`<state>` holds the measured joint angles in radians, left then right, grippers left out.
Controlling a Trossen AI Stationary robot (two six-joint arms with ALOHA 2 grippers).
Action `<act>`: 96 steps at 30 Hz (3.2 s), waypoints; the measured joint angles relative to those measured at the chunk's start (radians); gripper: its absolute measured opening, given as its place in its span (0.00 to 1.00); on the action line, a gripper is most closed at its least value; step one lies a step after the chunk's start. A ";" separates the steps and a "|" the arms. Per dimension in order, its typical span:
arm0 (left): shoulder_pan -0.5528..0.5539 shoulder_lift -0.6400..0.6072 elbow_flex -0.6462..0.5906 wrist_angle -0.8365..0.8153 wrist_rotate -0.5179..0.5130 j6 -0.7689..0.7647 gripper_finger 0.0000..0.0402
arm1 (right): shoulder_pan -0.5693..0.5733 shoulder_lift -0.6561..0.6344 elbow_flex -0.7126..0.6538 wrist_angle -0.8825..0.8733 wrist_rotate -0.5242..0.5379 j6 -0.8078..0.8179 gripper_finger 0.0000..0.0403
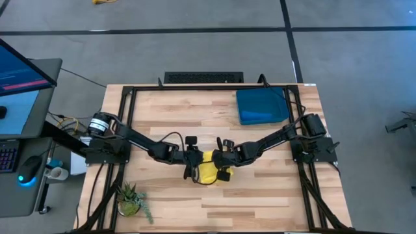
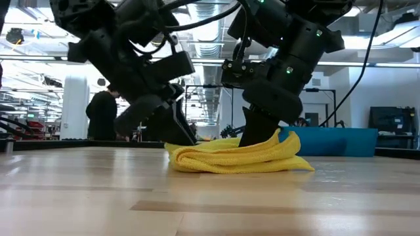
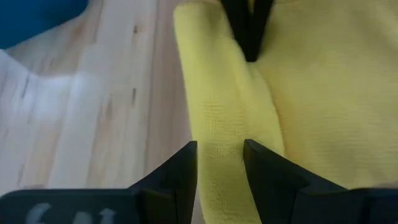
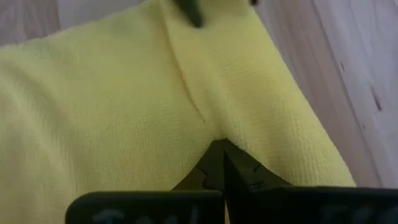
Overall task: Roll microfiber towels into tight, uniform cylinder then place into a basket
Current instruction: Roll the yellow microfiber cloth
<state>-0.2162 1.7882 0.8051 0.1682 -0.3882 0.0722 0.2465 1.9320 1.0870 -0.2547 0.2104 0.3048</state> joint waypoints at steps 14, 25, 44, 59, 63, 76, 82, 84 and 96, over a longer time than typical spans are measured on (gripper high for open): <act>-0.009 -0.002 -0.010 -0.002 -0.039 -0.076 0.31 | -0.020 0.001 0.022 -0.040 -0.010 0.147 0.05; 0.031 -0.005 -0.024 -0.050 -0.019 -0.102 0.31 | -0.027 0.002 0.030 -0.033 -0.004 0.143 0.12; 0.059 -0.005 -0.025 -0.072 -0.038 -0.137 0.31 | -0.053 -0.280 0.032 -0.167 0.070 0.054 0.25; 0.059 -0.005 -0.024 -0.113 -0.042 -0.106 0.31 | -0.033 -0.552 -0.265 -0.095 0.261 0.209 0.25; 0.059 -0.005 -0.025 -0.109 -0.042 -0.106 0.31 | -0.049 -0.565 -0.353 0.086 0.227 0.218 0.25; 0.059 -0.004 -0.026 -0.107 -0.040 -0.102 0.31 | -0.227 -0.392 -0.349 0.385 -0.130 0.019 0.42; 0.059 -0.004 -0.026 -0.105 -0.040 -0.091 0.31 | -0.299 -0.263 -0.288 0.410 -0.309 0.015 0.51; 0.059 -0.003 -0.026 -0.107 -0.041 -0.091 0.31 | -0.309 -0.216 -0.259 0.411 -0.355 0.004 0.52; 0.059 -0.003 -0.026 -0.108 -0.040 -0.091 0.31 | -0.341 -0.146 -0.161 0.170 -0.404 0.001 0.48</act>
<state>-0.1570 1.7847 0.7795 0.0601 -0.4286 -0.0189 -0.0942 1.7858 0.9263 -0.0844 -0.1934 0.3061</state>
